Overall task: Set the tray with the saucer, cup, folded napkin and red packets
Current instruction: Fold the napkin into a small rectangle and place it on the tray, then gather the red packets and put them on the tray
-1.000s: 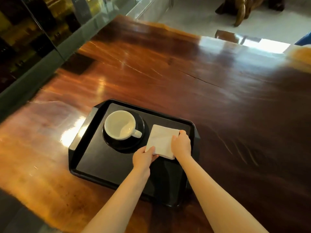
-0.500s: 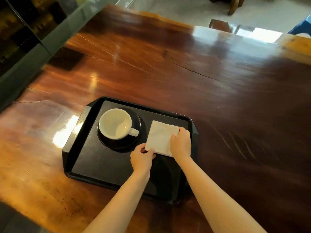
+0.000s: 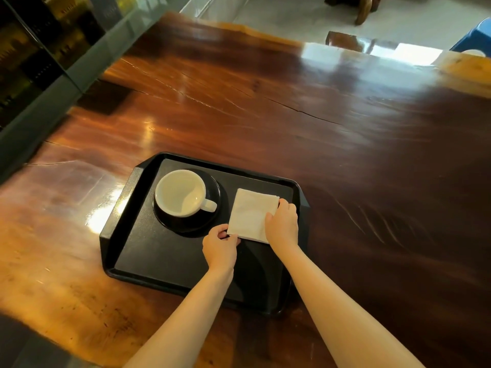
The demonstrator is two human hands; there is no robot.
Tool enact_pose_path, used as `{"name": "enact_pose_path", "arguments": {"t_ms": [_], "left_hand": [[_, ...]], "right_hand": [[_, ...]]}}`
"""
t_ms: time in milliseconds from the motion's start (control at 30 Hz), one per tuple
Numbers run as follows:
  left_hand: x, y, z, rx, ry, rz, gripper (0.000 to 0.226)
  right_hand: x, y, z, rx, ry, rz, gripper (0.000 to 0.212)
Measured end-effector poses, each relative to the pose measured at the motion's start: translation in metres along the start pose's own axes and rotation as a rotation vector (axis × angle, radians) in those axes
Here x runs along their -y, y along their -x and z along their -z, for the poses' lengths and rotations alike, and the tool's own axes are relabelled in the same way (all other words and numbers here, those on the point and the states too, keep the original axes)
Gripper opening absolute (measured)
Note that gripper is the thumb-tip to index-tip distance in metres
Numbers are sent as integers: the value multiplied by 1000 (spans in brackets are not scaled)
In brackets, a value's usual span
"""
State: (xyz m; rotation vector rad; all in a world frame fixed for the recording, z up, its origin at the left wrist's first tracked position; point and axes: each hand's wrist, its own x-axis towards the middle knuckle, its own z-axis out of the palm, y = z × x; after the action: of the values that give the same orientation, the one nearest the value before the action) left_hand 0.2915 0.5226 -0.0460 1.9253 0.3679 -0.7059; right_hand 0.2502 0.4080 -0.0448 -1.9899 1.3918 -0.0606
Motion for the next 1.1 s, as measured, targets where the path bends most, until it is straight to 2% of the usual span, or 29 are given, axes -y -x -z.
{"name": "enact_pose_path", "arguments": {"t_ms": [267, 433, 533, 767, 933, 1100], "left_hand": [[1, 9, 5, 10, -56, -47, 35], [-14, 40, 6, 44, -250, -269, 29], [-41, 57, -2, 174, -397, -427, 29], [-103, 95, -71, 518, -936, -678, 32], [-114, 153, -141, 721, -1028, -816, 29], [-89, 213, -214, 870, -1073, -859, 26]], "right_hand": [[-10, 19, 10, 78, -3, 120, 51], [-6, 19, 39, 190, 32, 149, 55], [-9, 11, 77, 245, 60, 145, 56], [-63, 9, 189, 266, 207, 60, 58], [-130, 22, 263, 216, 178, -51, 52], [-219, 39, 320, 141, 86, -158, 47]]}}
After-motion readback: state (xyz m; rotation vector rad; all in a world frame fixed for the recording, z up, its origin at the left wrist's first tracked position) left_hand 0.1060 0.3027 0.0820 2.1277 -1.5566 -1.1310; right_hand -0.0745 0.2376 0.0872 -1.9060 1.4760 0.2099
